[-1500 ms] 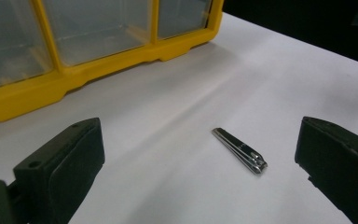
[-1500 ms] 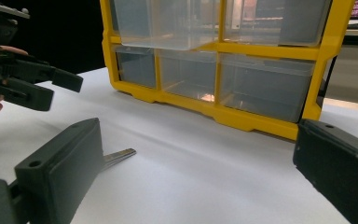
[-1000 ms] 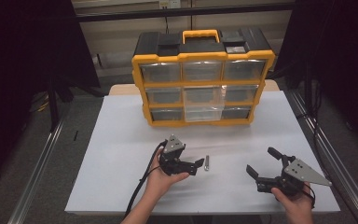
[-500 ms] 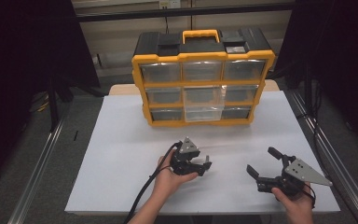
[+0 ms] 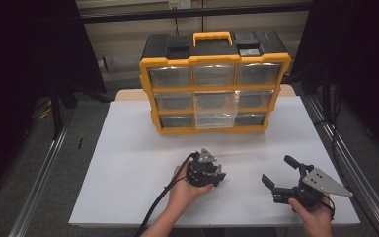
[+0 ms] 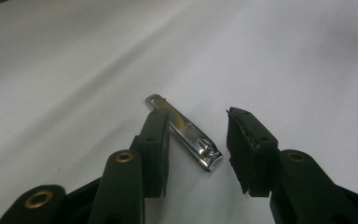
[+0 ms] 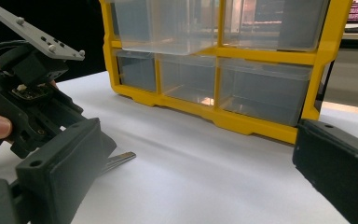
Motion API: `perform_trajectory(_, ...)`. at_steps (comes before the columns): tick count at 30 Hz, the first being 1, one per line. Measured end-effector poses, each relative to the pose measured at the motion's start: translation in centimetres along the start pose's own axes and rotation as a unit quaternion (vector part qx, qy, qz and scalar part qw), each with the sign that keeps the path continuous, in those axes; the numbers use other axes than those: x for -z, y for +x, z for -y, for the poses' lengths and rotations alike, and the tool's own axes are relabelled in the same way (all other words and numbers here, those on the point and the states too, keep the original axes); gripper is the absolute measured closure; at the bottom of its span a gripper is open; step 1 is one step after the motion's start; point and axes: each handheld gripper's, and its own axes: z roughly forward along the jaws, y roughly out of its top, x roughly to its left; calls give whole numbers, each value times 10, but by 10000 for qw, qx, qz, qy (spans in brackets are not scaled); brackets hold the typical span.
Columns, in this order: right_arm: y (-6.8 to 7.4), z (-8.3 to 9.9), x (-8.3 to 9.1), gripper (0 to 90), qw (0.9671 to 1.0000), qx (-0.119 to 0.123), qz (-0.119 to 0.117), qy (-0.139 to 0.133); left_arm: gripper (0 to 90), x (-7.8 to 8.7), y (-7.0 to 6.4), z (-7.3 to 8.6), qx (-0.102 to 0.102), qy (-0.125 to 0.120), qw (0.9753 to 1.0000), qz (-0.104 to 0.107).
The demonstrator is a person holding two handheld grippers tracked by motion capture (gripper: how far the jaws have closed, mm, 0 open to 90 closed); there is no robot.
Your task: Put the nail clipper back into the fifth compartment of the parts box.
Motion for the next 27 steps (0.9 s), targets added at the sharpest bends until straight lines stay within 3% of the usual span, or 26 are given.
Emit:
perform_trajectory(3,0,0,0,18,10000,-15,9,4,601,-2,0,1,-29,-62,10000,3)
perform_trajectory(5,0,1,0,17,10000,-3,-10,9,608,-2,-1,1,-8,90,9999,-115)
perform_trajectory(6,0,1,0,18,10000,-7,2,12,614,-4,-2,2,37,-8,9998,-217)
perform_trajectory(8,0,1,0,18,10000,-11,2,10,617,-3,-3,2,73,9,9997,-220)
perform_trajectory(9,0,0,0,18,10000,-14,17,9,625,-3,-1,2,16,36,10000,-67)
perform_trajectory(11,0,0,1,18,10000,11,-3,29,634,-3,-2,2,108,24,9999,-89)
perform_trajectory(16,2,1,-1,18,10000,7,-22,12,726,1,2,1,91,224,9997,7)
perform_trajectory(27,0,0,0,17,10000,-12,-26,6,771,-1,4,0,71,243,9997,-36)
